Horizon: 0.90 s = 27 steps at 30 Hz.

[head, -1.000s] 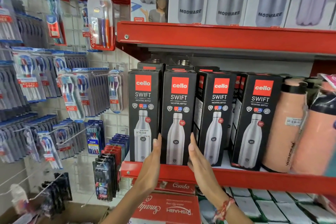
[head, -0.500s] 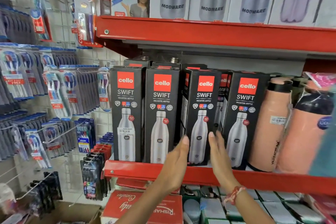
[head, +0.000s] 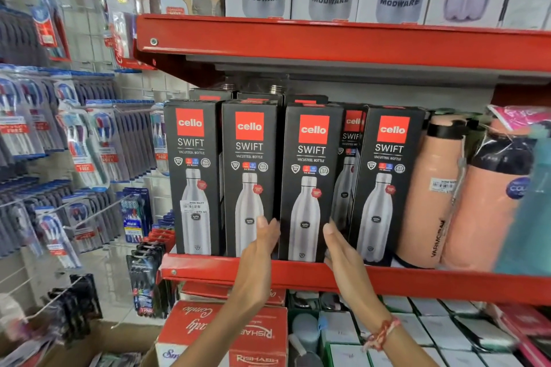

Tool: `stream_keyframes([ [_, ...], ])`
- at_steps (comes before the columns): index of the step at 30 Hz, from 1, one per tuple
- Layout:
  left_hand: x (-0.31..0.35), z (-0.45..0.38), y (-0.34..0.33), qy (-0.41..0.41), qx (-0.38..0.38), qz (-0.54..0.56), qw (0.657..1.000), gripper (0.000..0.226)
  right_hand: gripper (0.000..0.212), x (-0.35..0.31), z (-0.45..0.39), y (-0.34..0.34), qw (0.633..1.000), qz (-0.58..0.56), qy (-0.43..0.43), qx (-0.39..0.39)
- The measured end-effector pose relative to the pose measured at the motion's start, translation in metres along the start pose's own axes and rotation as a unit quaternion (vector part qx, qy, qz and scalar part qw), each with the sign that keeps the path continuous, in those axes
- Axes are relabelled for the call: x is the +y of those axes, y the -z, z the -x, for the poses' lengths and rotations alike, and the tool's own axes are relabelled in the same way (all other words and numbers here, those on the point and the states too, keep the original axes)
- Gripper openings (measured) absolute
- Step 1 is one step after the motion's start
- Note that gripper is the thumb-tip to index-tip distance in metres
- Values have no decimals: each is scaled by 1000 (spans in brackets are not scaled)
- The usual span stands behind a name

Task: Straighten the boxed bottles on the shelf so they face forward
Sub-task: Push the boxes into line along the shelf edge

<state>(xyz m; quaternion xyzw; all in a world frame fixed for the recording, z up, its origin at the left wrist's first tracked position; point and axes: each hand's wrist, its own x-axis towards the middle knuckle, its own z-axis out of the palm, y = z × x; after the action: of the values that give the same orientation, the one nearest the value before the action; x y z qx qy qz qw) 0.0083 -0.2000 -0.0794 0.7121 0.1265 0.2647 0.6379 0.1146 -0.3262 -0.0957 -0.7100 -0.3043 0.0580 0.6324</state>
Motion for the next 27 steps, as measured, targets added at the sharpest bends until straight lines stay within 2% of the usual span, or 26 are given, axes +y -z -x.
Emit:
stream_keyframes([
  [2,2,3,1,-14,0,-5,1000,120,80,2,2,4,1000,11,6,-7],
  [4,2,6,-2,-42,34,-17,998,103,67,5,7,9,999,28,22,5],
  [6,-1,10,-9,-97,110,-58,987,83,52,5,13,15,994,58,51,78],
  [8,-1,11,-21,-172,171,-106,964,62,48,6,17,26,977,74,76,184],
  [10,2,8,-40,-198,138,-104,965,51,45,9,17,44,956,89,88,266],
  [12,2,2,-65,-154,25,-83,984,59,47,11,15,62,950,112,58,286],
  [14,-1,-8,-90,-77,-69,-66,992,80,54,14,11,75,959,116,11,258],
  [15,-2,-13,-101,-38,-92,-57,993,90,58,16,9,80,966,109,-8,234],
  [18,-3,-21,-124,36,-92,-28,995,118,70,20,2,89,979,104,-43,167],
  [21,-6,-26,-128,67,-66,5,996,135,83,23,-2,90,976,155,-62,144],
  [24,-11,-20,-121,67,-52,0,996,136,86,23,-1,89,974,164,-65,143],
  [27,-16,-11,-109,66,-37,1,997,131,81,19,4,86,981,139,-47,126],
])
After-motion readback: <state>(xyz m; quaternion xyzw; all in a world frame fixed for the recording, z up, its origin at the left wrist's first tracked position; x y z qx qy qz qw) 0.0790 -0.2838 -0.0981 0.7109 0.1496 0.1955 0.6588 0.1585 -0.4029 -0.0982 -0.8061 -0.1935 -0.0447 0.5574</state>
